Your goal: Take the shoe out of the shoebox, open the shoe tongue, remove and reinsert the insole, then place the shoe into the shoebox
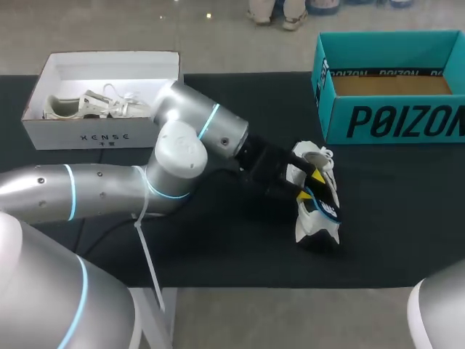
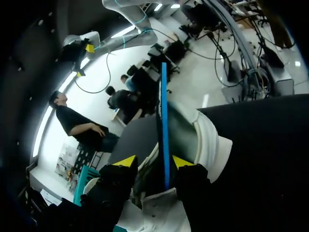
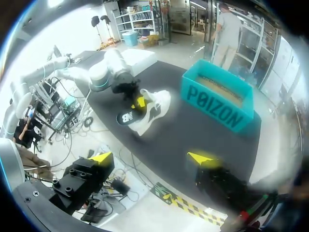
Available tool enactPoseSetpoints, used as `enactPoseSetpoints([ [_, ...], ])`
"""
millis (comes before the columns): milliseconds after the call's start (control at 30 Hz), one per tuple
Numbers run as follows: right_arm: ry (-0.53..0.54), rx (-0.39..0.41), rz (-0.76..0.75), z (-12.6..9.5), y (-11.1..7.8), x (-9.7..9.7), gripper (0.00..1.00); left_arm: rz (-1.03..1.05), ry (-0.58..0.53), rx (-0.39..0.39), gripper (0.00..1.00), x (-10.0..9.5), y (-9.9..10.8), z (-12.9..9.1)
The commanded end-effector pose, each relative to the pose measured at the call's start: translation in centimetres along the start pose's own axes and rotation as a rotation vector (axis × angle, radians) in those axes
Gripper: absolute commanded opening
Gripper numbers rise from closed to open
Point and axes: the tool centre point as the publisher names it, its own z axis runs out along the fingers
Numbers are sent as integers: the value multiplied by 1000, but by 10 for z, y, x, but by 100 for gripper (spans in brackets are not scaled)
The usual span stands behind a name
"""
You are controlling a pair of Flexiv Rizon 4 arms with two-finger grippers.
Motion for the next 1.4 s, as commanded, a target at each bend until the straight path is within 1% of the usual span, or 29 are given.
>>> enactPoseSetpoints([
  [33,3,5,1,1,2,-2,100,3,-32,-17,36,4,-18,-11],
  [167,3,5,1,1,2,-2,100,-5,-41,-9,31,8,-28,-9],
  [267,3,5,1,1,2,-2,100,-9,-35,5,29,12,-34,-4],
  [300,3,5,1,1,2,-2,100,-11,-33,9,28,13,-35,-2],
  [400,3,5,1,1,2,-2,100,-18,-27,16,31,16,-33,2],
  [467,3,5,1,1,2,-2,100,-20,-26,16,29,17,-32,3],
  [500,3,5,1,1,2,-2,100,-21,-24,16,26,16,-31,4],
  [533,3,5,1,1,2,-2,100,-20,-22,16,21,16,-29,5],
  [600,3,5,1,1,2,-2,100,-17,-18,17,0,15,-27,5],
  [900,3,5,1,1,2,-2,100,15,1,12,0,9,-16,6],
  [1067,3,5,1,1,2,-2,100,45,48,-9,0,7,-6,3],
  [1300,3,5,1,1,2,-2,100,77,107,-63,0,11,13,-4],
  [1400,3,5,1,1,2,-2,100,66,110,-76,0,18,15,-1],
])
